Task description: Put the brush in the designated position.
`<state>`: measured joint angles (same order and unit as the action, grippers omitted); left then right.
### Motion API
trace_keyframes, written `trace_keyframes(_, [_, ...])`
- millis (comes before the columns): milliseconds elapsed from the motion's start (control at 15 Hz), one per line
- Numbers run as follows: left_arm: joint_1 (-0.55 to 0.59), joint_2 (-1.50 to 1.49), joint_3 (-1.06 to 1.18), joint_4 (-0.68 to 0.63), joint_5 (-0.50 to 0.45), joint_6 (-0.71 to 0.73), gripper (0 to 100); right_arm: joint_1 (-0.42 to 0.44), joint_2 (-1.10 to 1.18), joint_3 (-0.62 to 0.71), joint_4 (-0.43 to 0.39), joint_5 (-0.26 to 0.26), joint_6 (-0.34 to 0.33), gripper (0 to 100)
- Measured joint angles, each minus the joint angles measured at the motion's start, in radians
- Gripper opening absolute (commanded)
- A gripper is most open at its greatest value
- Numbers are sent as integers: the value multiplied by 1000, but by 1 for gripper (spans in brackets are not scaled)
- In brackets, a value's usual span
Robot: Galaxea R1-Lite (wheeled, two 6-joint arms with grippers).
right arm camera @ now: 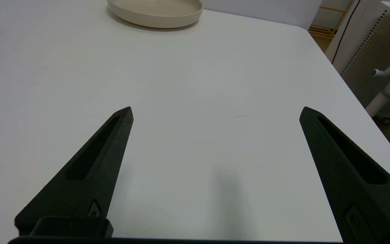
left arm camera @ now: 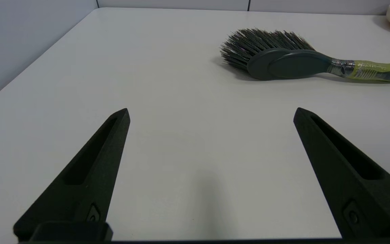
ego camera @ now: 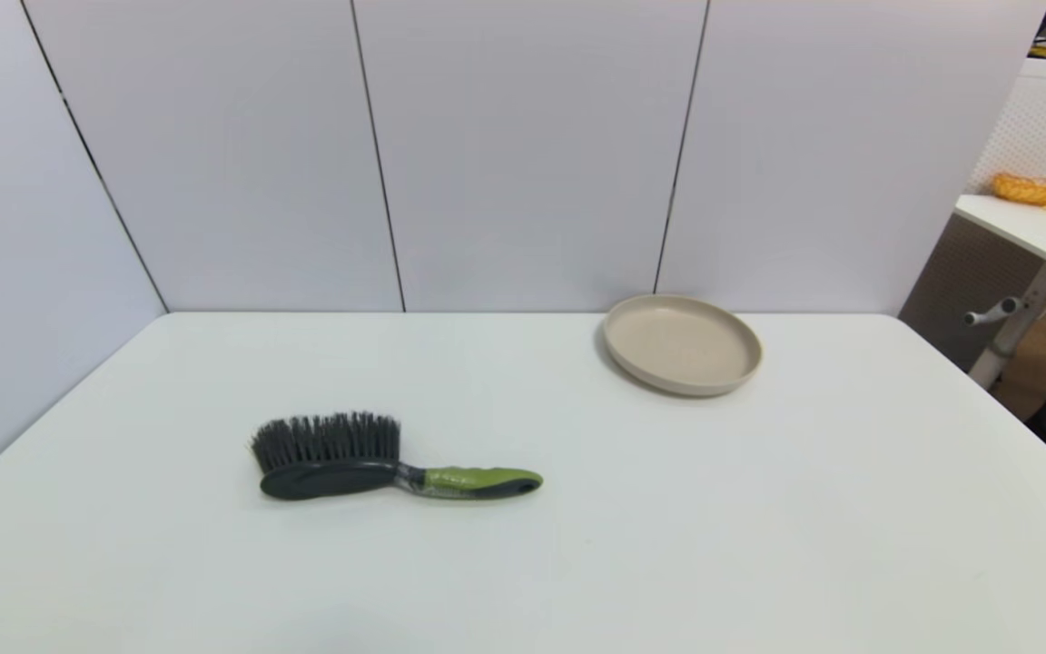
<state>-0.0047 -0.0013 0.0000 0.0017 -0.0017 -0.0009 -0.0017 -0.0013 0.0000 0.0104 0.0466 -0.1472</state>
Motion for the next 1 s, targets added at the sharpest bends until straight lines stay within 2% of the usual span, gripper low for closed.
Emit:
trace_keyframes(467, [-1,144,-90,14,-3,53,100,0,0,0,0,0,0,100])
trace_keyframes(800, [-29,493,-295,31,-8,197,100,0,0,0,0,0,0,100])
trace_keyframes(1000, [-56,751,-473,46,-45,297,100,0,0,0,0,0,0,100])
